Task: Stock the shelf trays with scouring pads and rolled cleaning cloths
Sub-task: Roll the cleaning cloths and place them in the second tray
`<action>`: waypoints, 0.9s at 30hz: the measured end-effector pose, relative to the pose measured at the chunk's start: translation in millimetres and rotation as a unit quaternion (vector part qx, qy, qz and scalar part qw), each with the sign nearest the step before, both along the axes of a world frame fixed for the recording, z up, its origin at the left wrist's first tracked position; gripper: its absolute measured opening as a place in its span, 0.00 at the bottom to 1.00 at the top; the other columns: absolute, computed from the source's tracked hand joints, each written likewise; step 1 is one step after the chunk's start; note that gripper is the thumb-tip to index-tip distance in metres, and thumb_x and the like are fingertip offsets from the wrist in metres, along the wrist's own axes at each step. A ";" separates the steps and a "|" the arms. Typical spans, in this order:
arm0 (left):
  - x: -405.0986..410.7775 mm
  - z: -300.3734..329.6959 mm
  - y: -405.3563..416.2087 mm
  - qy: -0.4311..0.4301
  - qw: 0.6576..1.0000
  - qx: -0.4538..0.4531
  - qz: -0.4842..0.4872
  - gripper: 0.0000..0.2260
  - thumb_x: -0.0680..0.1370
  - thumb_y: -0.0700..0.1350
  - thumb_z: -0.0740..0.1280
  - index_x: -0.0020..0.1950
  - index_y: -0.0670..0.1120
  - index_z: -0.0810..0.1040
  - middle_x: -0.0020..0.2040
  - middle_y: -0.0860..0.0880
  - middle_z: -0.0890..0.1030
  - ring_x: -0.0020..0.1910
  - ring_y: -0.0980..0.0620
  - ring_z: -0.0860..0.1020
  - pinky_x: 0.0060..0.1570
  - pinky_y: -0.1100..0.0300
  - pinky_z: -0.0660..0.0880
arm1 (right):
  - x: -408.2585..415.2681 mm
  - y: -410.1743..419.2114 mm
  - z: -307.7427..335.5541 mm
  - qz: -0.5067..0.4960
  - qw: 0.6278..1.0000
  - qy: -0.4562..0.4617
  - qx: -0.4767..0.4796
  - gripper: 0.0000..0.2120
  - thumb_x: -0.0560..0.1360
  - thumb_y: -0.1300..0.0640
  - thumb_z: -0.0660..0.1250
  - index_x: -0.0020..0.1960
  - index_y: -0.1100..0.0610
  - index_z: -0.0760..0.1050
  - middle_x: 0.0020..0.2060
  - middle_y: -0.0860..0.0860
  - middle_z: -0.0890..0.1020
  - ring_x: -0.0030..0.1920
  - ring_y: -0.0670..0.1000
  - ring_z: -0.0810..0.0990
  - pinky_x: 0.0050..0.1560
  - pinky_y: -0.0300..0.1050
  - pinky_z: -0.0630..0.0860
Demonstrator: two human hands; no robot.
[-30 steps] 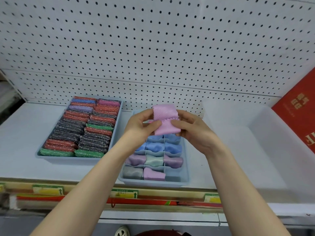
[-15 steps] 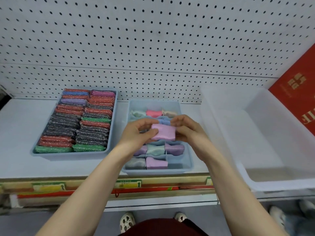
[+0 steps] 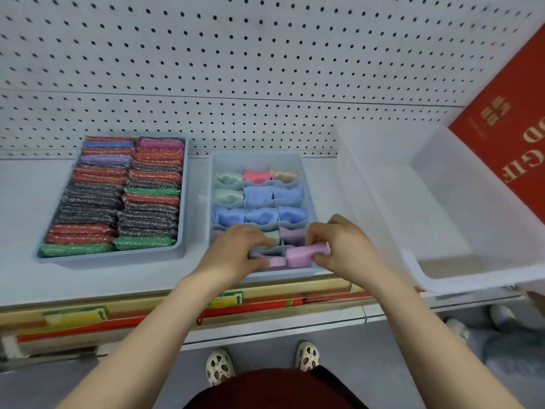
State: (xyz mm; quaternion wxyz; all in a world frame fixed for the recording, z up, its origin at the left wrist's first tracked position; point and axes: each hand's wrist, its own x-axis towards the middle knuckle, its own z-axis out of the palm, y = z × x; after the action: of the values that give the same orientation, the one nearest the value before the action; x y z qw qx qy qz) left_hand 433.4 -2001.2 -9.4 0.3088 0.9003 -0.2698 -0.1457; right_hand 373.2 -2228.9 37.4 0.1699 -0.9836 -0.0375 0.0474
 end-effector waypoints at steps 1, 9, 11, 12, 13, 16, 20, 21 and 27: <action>-0.7 -0.6 -0.5 -0.005 1.000 0.007 -0.004 0.15 0.71 0.52 0.75 0.57 0.55 0.81 0.57 0.58 0.80 0.61 0.54 0.73 0.61 0.54 0.71 | 2.3 4.1 -0.6 -0.007 1.000 0.012 -0.025 0.08 0.66 0.57 0.70 0.45 0.48 0.78 0.37 0.49 0.75 0.45 0.52 0.76 0.37 0.41 0.64; 2.1 -5.2 -2.2 -0.021 0.999 0.038 -0.002 0.11 0.71 0.51 0.74 0.53 0.56 0.84 0.51 0.59 0.82 0.58 0.54 0.73 0.58 0.52 0.72 | 20.9 30.0 17.3 0.070 0.966 0.126 -0.214 0.14 0.76 0.50 0.67 0.61 0.47 0.77 0.48 0.52 0.72 0.54 0.55 0.74 0.50 0.43 0.71; 1.6 -4.9 -2.6 -0.026 0.999 0.040 -0.003 0.10 0.72 0.51 0.73 0.53 0.56 0.84 0.51 0.59 0.82 0.58 0.53 0.73 0.57 0.52 0.72 | 21.8 31.6 21.0 0.081 0.967 0.136 -0.198 0.14 0.75 0.45 0.67 0.60 0.45 0.78 0.46 0.51 0.70 0.51 0.54 0.74 0.50 0.43 0.72; 1.5 -4.7 -2.8 -0.027 0.999 0.040 -0.002 0.10 0.72 0.50 0.73 0.53 0.56 0.84 0.51 0.59 0.82 0.58 0.53 0.73 0.57 0.53 0.72 | 23.3 33.9 20.9 0.079 0.968 0.144 -0.188 0.14 0.75 0.43 0.66 0.58 0.45 0.79 0.46 0.50 0.69 0.51 0.54 0.74 0.49 0.43 0.71; 1.1 -4.2 -3.1 -0.029 0.999 0.042 -0.001 0.10 0.72 0.50 0.73 0.53 0.56 0.84 0.51 0.59 0.82 0.58 0.53 0.73 0.57 0.53 0.72 | 25.2 36.4 18.3 0.084 0.967 0.146 -0.190 0.14 0.75 0.42 0.65 0.57 0.46 0.80 0.44 0.49 0.69 0.52 0.54 0.75 0.47 0.42 0.69; -0.4 -3.0 -4.4 -0.032 0.998 0.048 0.005 0.10 0.73 0.49 0.72 0.53 0.57 0.84 0.51 0.59 0.82 0.58 0.54 0.72 0.56 0.53 0.72 | 27.7 43.4 5.9 0.101 0.962 0.119 -0.224 0.11 0.77 0.47 0.63 0.54 0.49 0.81 0.34 0.47 0.63 0.55 0.54 0.75 0.44 0.41 0.64; -2.7 -2.1 -4.6 -0.031 0.999 0.038 0.024 0.08 0.73 0.50 0.73 0.52 0.57 0.84 0.51 0.58 0.82 0.58 0.54 0.73 0.55 0.55 0.73 | 28.9 37.9 2.4 0.095 0.959 0.135 -0.228 0.11 0.76 0.43 0.65 0.52 0.47 0.82 0.40 0.49 0.69 0.53 0.54 0.76 0.44 0.42 0.65; -3.0 -1.5 -4.6 -0.031 0.998 0.037 0.027 0.08 0.73 0.50 0.73 0.52 0.57 0.84 0.51 0.58 0.82 0.58 0.55 0.73 0.55 0.55 0.73 | 30.3 35.0 4.5 0.080 0.962 0.148 -0.217 0.13 0.75 0.40 0.65 0.51 0.46 0.82 0.41 0.49 0.69 0.52 0.54 0.76 0.44 0.42 0.66; -3.4 -2.4 -4.5 -0.032 0.998 0.036 0.033 0.09 0.73 0.52 0.73 0.53 0.57 0.84 0.51 0.57 0.82 0.59 0.56 0.72 0.55 0.56 0.73 | 28.5 36.2 -1.0 0.090 0.964 0.131 -0.215 0.13 0.76 0.41 0.63 0.51 0.45 0.83 0.45 0.51 0.73 0.53 0.54 0.74 0.46 0.41 0.63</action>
State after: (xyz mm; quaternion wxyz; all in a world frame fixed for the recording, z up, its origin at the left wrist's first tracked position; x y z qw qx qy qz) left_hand 430.0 -2005.8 -11.8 0.2717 0.9235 -0.2446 -0.1160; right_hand 401.8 -2192.6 36.4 -0.0470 -0.9747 -0.0927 0.1977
